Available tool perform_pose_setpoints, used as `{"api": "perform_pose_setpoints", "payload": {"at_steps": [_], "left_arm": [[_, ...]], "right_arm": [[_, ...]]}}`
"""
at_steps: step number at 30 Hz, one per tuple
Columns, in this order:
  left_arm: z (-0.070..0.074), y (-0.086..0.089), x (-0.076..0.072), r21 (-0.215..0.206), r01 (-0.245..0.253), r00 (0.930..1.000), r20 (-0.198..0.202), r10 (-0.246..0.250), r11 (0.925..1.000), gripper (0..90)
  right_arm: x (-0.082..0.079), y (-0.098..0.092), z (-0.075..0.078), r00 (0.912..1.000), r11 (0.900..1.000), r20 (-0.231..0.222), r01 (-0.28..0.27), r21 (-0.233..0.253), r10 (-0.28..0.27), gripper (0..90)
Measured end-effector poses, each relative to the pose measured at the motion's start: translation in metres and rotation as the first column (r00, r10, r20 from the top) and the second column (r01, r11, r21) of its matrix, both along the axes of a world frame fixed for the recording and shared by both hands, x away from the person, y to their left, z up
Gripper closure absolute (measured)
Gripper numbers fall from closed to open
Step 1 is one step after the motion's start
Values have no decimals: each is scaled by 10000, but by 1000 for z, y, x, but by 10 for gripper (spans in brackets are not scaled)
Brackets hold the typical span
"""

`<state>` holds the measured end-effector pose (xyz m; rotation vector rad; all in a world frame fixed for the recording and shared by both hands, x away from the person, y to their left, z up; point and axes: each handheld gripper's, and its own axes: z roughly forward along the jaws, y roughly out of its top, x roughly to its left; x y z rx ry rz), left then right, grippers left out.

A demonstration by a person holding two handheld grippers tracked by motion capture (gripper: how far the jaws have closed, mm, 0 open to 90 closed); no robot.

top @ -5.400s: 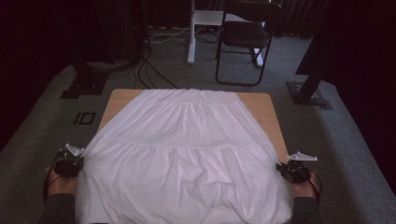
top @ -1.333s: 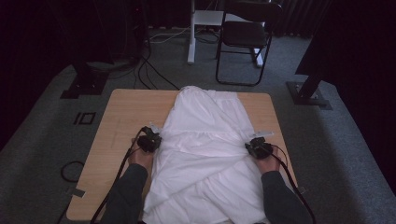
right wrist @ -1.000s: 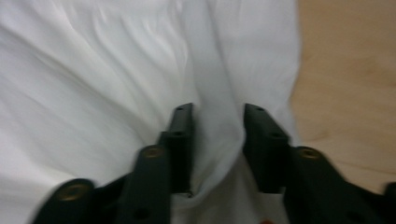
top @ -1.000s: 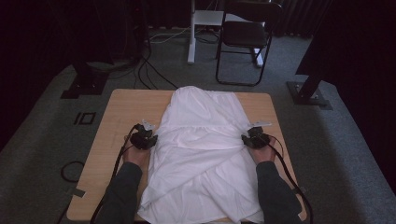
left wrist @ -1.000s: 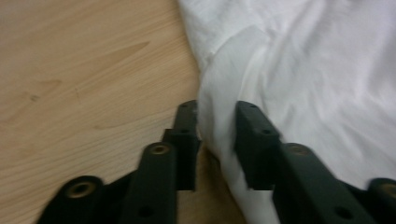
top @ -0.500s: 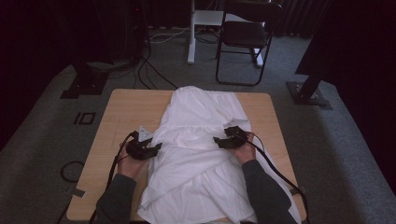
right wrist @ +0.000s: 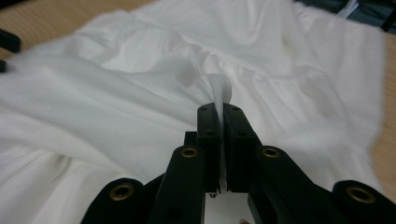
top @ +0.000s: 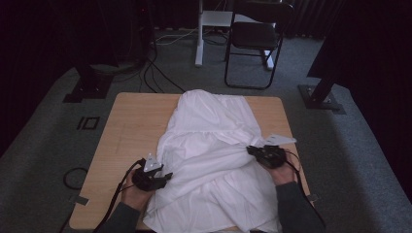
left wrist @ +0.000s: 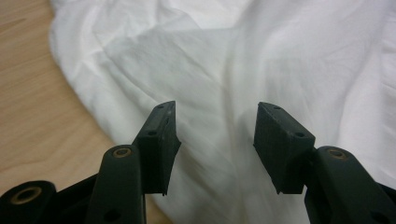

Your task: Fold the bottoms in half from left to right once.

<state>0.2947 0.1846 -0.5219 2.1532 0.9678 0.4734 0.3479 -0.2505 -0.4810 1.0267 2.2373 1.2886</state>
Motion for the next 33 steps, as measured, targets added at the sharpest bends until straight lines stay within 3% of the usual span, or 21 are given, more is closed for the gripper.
{"api": "perform_pose_setpoints", "payload": {"at_steps": [3,5,8,10,11,13,16,18,21,24,25,27,28,30,32,33], "left_arm": [[2,0,-11,-28,229,9997,-18,-230,9997,487],[2,0,-19,245,418,9991,36,-419,9988,481],[-1,3,-27,509,371,9993,-58,-369,9980,478],[-3,5,-30,712,305,9995,-55,-302,9970,478],[-4,6,-31,817,259,9996,-95,-252,9963,477],[-5,7,-33,693,264,9995,-174,-252,9972,475],[-8,7,-34,683,287,9994,-216,-273,9972,475],[-10,6,-33,644,248,9993,-280,-230,9976,475],[-14,3,-30,450,370,9986,-404,-352,9983,476],[-19,-2,-27,247,407,9979,-508,-394,9989,477],[-21,-4,-27,204,413,9977,-549,-401,9989,478],[-23,-6,-27,66,536,9968,-591,-531,9985,493],[-23,-8,-28,-57,636,9961,-610,-638,9980,528],[-23,-9,-31,-261,932,9932,-683,-948,9953,619],[-22,-10,-33,-497,1392,9862,-834,-1429,9890,716],[-22,-11,-35,-588,1566,9826,-918,-1615,9859,763]], "right_arm": [[-24,-31,-2,9990,9990,114,444,-8,-444,859],[-37,-48,-13,9964,9965,-149,831,-57,-832,859],[-50,-66,-39,9862,9898,-883,1371,-396,-1402,852],[-51,-68,-55,9769,9854,-1402,1513,-781,-1612,753],[-51,-67,-59,9747,9828,-1458,1558,-990,-1692,670],[-51,-62,-55,9762,9815,-1224,1689,-901,-1792,553],[-44,-50,-37,9850,9869,-675,1560,-412,-1585,508],[-33,-35,-28,9902,9917,-592,1248,-307,-1265,479],[-11,-7,-28,9933,9947,-793,787,-667,-839,433],[14,15,-42,9875,9941,-1396,609,-892,-731,391],[22,19,-47,9815,9949,-1784,546,-854,-691,382],[31,25,-56,9713,9953,-2295,434,-864,-623,428],[33,25,-60,9684,9949,-2436,307,-956,-533,541],[30,22,-62,9696,9963,-2445,-174,-838,-37,763],[21,14,-57,9749,9964,-2224,-239,-818,52,870],[15,9,-53,9801,9965,-1985,-184,-814,19,883]]}}
